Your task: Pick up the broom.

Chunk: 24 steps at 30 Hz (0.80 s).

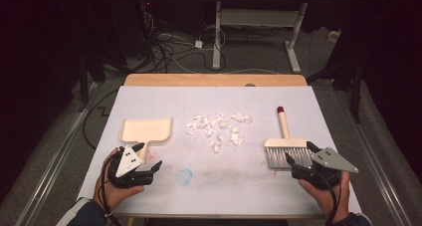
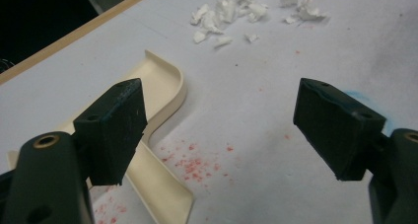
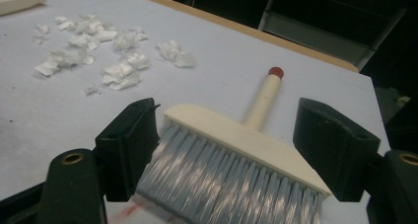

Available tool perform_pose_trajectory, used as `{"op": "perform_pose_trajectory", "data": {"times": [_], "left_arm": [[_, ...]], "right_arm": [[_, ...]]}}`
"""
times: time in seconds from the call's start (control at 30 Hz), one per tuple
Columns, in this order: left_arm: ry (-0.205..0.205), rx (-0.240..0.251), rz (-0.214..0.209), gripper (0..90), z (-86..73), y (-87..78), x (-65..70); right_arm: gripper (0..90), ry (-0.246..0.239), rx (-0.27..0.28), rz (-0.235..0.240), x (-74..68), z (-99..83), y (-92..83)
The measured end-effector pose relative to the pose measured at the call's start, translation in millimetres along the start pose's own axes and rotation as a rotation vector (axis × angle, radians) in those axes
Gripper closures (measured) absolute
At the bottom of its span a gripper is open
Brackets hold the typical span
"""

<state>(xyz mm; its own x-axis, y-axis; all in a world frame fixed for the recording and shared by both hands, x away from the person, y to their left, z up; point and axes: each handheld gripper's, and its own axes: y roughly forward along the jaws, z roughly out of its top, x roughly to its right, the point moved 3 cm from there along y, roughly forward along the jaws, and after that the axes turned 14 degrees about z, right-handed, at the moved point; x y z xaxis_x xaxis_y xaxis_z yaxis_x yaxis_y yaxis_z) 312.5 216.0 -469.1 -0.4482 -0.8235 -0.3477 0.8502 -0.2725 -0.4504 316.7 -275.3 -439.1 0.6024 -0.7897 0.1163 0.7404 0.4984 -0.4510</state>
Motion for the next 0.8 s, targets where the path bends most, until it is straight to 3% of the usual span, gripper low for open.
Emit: {"op": "perform_pose_trajectory", "data": {"times": [0.37,0.57,0.63,0.7,0.73,0.8], "left_arm": [[0.039,-0.026,-0.031,19.7,-0.6,0.3,11.4],[0.056,-0.037,-0.041,19.7,-0.2,1.7,15.6],[0.058,-0.042,-0.04,19.7,0.0,2.5,16.1],[0.058,-0.044,-0.04,19.7,0.9,4.0,16.2],[0.057,-0.045,-0.042,19.7,1.1,5.0,16.8],[0.062,-0.051,-0.043,19.7,1.2,6.2,18.0]], "right_arm": [[26.9,-0.008,-0.024,-0.013,4.7,6.9,5.6],[27.7,0.03,-0.082,-0.003,22.3,26.8,20.4],[26.9,0.041,-0.111,-0.02,30.3,34.1,27.5],[24.9,0.083,-0.15,-0.017,44.4,45.1,39.7],[24.9,0.083,-0.15,-0.017,44.4,45.1,39.7],[24.7,0.129,-0.171,-0.012,54.6,51.2,49.3]]}}
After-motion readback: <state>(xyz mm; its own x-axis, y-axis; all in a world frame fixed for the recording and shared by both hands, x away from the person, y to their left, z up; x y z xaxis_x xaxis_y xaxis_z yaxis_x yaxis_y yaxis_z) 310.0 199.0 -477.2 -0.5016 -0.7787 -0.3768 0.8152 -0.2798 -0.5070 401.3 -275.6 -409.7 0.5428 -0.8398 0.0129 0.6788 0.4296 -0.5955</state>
